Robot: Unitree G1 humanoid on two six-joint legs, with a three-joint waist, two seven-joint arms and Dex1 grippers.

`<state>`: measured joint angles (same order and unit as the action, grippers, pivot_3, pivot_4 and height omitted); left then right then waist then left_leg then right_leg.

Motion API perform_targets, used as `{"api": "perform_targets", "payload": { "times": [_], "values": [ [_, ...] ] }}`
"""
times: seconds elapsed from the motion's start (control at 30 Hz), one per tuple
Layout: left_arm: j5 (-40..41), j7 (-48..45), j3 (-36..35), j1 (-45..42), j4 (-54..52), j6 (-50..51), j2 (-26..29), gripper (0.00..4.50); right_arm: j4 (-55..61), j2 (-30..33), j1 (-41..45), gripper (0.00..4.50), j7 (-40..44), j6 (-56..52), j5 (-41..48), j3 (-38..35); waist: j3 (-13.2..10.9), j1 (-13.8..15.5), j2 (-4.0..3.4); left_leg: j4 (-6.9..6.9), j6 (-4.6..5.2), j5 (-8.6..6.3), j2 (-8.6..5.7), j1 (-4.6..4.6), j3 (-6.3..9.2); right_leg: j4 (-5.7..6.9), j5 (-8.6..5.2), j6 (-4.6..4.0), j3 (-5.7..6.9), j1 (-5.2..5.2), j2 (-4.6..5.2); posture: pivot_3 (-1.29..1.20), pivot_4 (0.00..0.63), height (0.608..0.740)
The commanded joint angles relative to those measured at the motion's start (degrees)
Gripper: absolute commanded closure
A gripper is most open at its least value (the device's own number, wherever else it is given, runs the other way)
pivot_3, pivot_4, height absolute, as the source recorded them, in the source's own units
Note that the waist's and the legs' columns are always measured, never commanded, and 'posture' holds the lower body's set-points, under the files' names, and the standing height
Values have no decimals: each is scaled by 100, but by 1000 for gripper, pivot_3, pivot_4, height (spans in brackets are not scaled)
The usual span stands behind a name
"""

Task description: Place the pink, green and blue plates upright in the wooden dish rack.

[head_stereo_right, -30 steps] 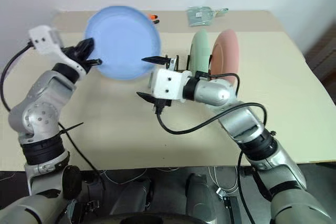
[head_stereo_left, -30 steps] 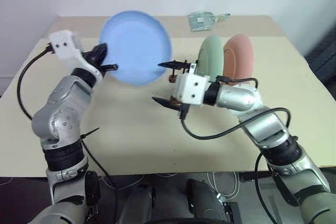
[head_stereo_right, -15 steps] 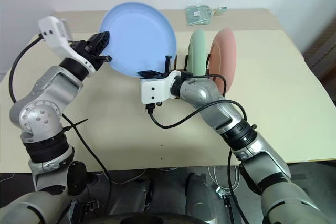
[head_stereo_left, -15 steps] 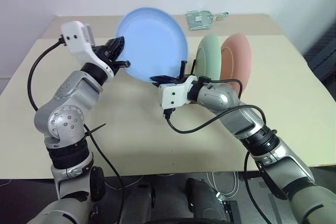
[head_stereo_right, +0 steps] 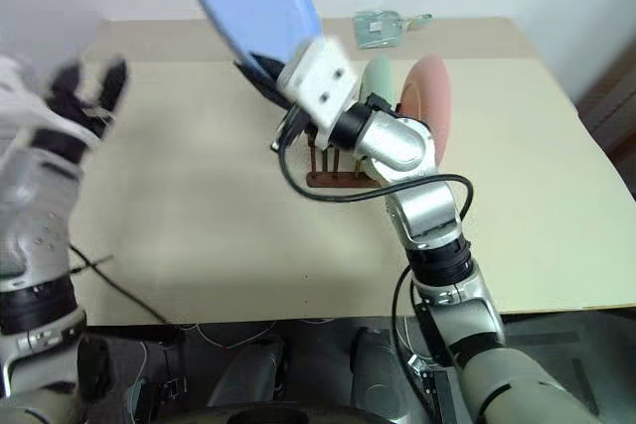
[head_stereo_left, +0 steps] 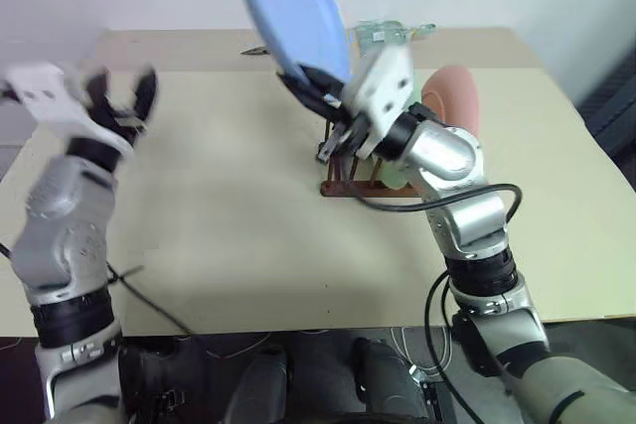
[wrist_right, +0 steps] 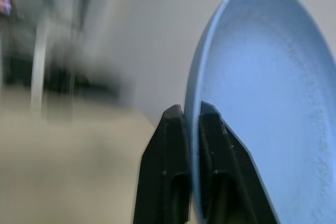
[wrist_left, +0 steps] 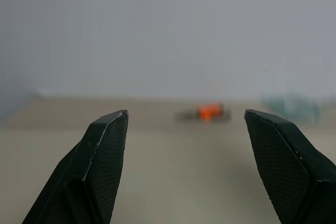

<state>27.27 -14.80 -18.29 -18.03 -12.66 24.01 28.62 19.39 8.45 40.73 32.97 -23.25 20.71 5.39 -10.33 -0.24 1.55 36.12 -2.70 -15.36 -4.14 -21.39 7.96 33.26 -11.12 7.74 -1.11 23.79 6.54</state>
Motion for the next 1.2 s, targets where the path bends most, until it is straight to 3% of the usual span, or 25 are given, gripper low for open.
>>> {"api": "perform_targets", "payload": {
  "times": [0.03, 0.27, 0.67, 0.73, 0.8, 0.9, 1.07, 1.2],
  "values": [
    [-575, -602, 833, 517, -219, -624, -11, 888, 638, -495, -239, 4500, -973, -1251, 1534, -822, 1, -3, 0, 1, 0, 0, 0, 1, 1, 2, -5, -14, 0, 0, 0, 0, 150, 740],
    [-591, -1519, 1746, 1407, -411, -830, -228, 888, 926, -980, -638, 4500, -2595, -2330, 2783, -1502, -1, -64, -19, -17, -2, 2, 8, -6, -12, 18, -6, -26, -8, 41, -4, 0, 150, 740],
    [-667, -1716, 1839, 1409, -443, -703, -312, 888, 289, -912, -613, 4500, -3304, -2721, 3334, -1670, 3, -70, -35, -11, 0, 3, 10, -2, -14, 23, -3, -23, -8, 38, -9, 0, 150, 740],
    [-704, -1688, 1891, 1406, -517, -653, -324, 821, 184, -818, -500, 3807, -3265, -2657, 3275, -1653, 2, -72, -36, -11, 0, 3, 10, -3, -15, 23, -3, -22, -8, 38, -9, 0, 150, 740],
    [-689, -1608, 1920, 1367, -654, -515, -362, 821, 198, -539, -380, 3087, -3011, -2510, 2979, -1467, 2, -67, -37, -11, 0, 3, 10, -3, -15, 23, -2, -21, -8, 38, -9, 0, 150, 740],
    [-675, -1489, 1978, 1281, -870, -256, -419, 821, 384, 69, -229, 1608, -2439, -2118, 2384, -1066, 2, -66, -36, -10, 0, 3, 10, -4, -16, 22, -1, -18, -8, 37, -9, 0, 150, 740],
    [-717, -1373, 2081, 1118, -1028, 68, -488, 821, 1018, 1471, -247, 1608, -1018, -1468, 1778, -702, 2, -59, -35, -9, 0, 2, 10, -3, -18, 16, -3, -12, -6, 29, -9, 0, 150, 740],
    [-930, -1323, 2100, 874, -829, 150, -398, 821, 1293, 2711, -822, 1608, -219, -1564, 2215, -1811, 4, -8, -28, -3, 2, 2, 10, -3, -14, 5, -14, 3, -1, 14, -8, 0, 150, 740]
  ]
}}
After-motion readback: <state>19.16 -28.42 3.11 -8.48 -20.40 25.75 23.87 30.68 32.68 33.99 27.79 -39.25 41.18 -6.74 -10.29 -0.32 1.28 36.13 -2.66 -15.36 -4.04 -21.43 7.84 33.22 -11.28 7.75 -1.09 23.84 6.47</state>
